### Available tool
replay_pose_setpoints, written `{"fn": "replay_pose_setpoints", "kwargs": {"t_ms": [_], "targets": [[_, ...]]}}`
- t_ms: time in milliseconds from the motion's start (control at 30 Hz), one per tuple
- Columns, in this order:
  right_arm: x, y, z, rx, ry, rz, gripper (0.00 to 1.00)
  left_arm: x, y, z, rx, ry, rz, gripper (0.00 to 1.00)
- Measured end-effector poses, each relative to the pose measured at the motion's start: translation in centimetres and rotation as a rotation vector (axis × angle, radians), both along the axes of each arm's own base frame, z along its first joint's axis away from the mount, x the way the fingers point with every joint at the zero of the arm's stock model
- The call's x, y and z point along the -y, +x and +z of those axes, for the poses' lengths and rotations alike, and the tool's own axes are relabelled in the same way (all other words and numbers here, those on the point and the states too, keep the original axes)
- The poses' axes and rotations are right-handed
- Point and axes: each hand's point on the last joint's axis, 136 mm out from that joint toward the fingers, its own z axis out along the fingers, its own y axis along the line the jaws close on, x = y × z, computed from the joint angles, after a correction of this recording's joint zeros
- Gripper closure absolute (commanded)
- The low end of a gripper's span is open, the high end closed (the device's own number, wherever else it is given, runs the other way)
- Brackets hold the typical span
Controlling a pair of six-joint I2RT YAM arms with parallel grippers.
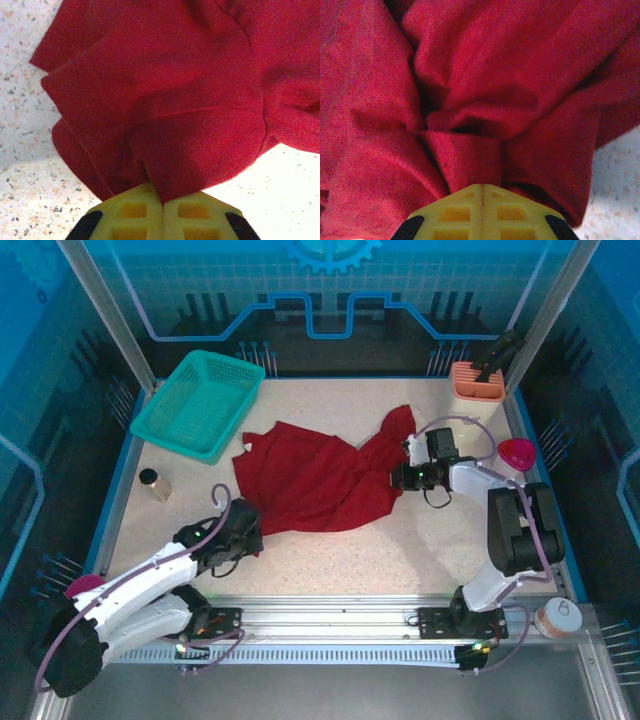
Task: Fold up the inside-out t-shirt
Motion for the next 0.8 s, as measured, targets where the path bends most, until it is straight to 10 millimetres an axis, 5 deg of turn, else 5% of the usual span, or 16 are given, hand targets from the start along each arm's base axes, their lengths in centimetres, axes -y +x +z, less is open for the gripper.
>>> {"fn": "replay_pose_setpoints", "kwargs": {"t_ms": [267,467,667,800], "targets": [[0.0,0.2,0.8,0.027,0.0,0.001,0.55,-0.2,0.8,1.0,0.042,0.035,-0.021,1.0],[-0.2,1.1,0.4,0.017,-0.003,0.013,0.71,-0.6,0.9,0.9,0.046,0.055,-0.013,1.0],[-0.2,1.0,0.3,0.009,-0.006,0.02,0.57,-0.7,1.0,1.1,0.054,0.058,-0.009,1.0],[-0.3,1.3,0.0,-0.003,0.0,0.025,0.69,-0.9,1.1,1.4,0.071,0.06,-0.003,1.0]]}}
